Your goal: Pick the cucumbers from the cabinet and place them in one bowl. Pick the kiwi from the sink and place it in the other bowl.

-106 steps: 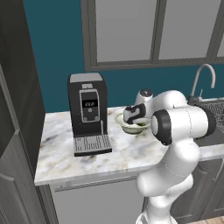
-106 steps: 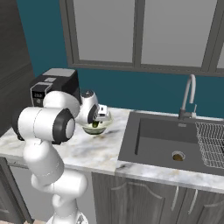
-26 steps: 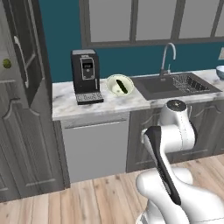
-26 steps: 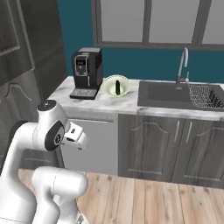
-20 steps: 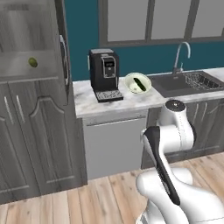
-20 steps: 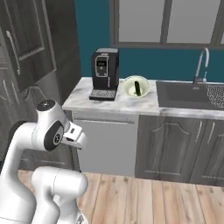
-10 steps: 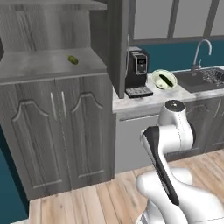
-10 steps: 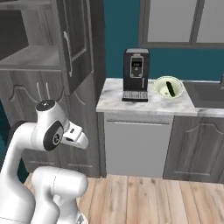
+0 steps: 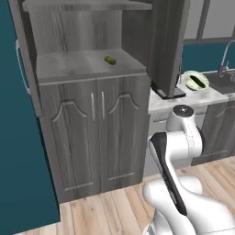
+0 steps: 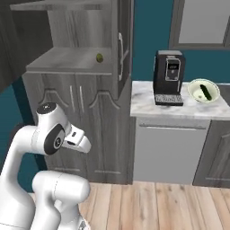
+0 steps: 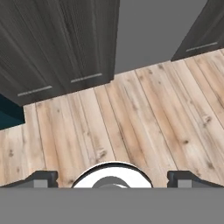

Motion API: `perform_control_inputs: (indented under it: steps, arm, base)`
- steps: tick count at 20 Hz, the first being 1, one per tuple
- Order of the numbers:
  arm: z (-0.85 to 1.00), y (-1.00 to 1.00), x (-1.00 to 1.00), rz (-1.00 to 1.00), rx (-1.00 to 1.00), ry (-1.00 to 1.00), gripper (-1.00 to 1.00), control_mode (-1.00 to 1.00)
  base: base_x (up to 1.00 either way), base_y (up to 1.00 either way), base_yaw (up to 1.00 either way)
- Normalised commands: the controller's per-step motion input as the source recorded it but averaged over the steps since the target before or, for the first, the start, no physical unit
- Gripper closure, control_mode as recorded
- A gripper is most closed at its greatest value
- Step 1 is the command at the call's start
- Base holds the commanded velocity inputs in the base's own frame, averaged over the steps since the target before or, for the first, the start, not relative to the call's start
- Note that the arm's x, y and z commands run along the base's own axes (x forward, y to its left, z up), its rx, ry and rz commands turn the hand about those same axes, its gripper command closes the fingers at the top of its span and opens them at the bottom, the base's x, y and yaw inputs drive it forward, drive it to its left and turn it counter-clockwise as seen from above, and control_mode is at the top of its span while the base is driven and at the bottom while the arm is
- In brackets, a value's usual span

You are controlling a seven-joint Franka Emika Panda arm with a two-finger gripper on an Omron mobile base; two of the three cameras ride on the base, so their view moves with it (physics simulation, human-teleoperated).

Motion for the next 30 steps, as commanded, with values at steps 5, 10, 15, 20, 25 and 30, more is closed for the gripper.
perform_control_inputs:
  steps: [5, 10, 15, 20, 25, 30]
  arm:
    - [0.0, 0.0, 0.0, 0.0, 0.0, 0.0, -1.0, 1.0]
    - [0.0, 0.0, 0.0, 0.0, 0.0, 0.0, -1.0, 1.0]
    - [0.0, 0.0, 0.0, 0.0, 0.0, 0.0, -1.0, 1.0]
    - [0.0, 0.0, 0.0, 0.0, 0.0, 0.0, -1.0, 1.0]
    - [0.0, 0.0, 0.0, 0.0, 0.0, 0.0, -1.0, 1.0]
    - [0.0, 0.0, 0.0, 0.0, 0.0, 0.0, -1.0, 1.0]
  base:
    - [0.44, 0.42, 0.01]
    - [0.8, 0.41, 0.0]
    - [0.76, 0.4, 0.0]
    - [0.65, 0.23, 0.05]
    - [0.62, 0.01, 0.04]
    - [0.34, -0.01, 0.03]
